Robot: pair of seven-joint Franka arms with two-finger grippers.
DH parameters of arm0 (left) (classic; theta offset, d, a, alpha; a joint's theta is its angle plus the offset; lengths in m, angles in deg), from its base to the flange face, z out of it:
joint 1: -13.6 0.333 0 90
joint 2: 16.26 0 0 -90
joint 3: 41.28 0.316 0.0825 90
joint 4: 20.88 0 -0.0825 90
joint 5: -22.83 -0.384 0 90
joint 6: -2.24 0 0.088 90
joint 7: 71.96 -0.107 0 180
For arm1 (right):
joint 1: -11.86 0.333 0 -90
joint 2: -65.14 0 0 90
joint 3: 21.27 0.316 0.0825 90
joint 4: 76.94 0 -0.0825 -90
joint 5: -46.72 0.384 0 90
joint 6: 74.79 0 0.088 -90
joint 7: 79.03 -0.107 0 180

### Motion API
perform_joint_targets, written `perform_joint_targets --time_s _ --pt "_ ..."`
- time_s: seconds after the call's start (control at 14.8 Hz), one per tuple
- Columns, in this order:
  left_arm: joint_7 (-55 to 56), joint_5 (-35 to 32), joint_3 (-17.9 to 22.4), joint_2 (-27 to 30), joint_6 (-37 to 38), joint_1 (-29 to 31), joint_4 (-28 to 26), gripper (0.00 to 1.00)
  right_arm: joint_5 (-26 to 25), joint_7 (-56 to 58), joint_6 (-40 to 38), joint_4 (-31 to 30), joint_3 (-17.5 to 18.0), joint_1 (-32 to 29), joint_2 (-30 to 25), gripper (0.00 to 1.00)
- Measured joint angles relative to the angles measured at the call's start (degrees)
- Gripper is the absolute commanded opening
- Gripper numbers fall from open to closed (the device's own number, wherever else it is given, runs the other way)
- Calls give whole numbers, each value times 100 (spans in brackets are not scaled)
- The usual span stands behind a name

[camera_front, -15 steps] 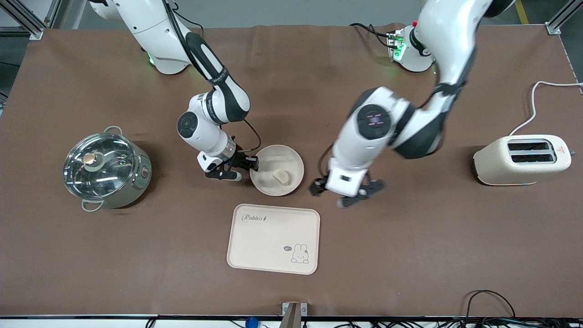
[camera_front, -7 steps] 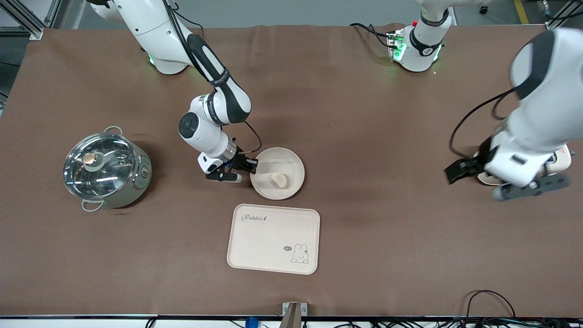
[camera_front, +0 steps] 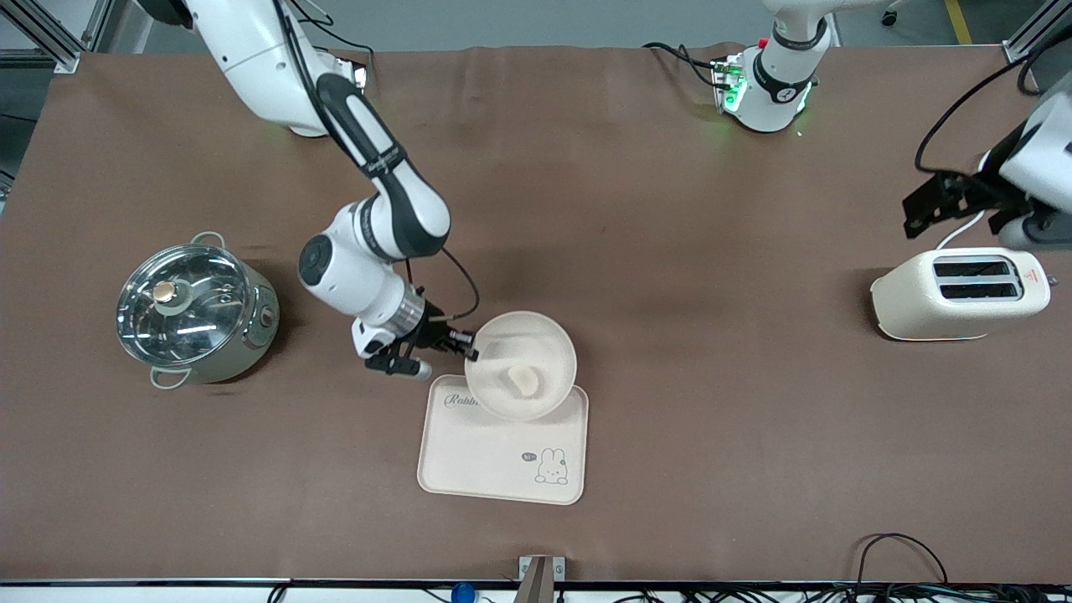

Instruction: Place bun in plate and plate on tray

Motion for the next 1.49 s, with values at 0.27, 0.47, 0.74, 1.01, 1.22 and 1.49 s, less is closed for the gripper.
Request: perform_joint_targets --time_s 0.27,0.47,0.74,1.01,1.22,1.49 --pt "-173 351 304 715 51 -100 -667 100 -23 12 -20 1104 -15 -215 1057 0" --pt "-173 356 512 1080 51 -396 -1061 100 -128 28 -12 1621 -53 -344 1536 0" --pt "-174 356 536 1124 47 -418 -1139 100 -360 44 -48 1786 -64 -563 1638 0" --pt "-180 356 537 1115 46 -425 -1146 100 -463 45 -135 1814 -47 -606 1638 0" --pt "-180 356 537 1105 46 -428 -1159 100 -463 44 -137 1814 -29 -534 1638 2" --pt "-180 356 556 1050 46 -423 -1171 100 -459 37 -137 1814 -30 -505 1641 61"
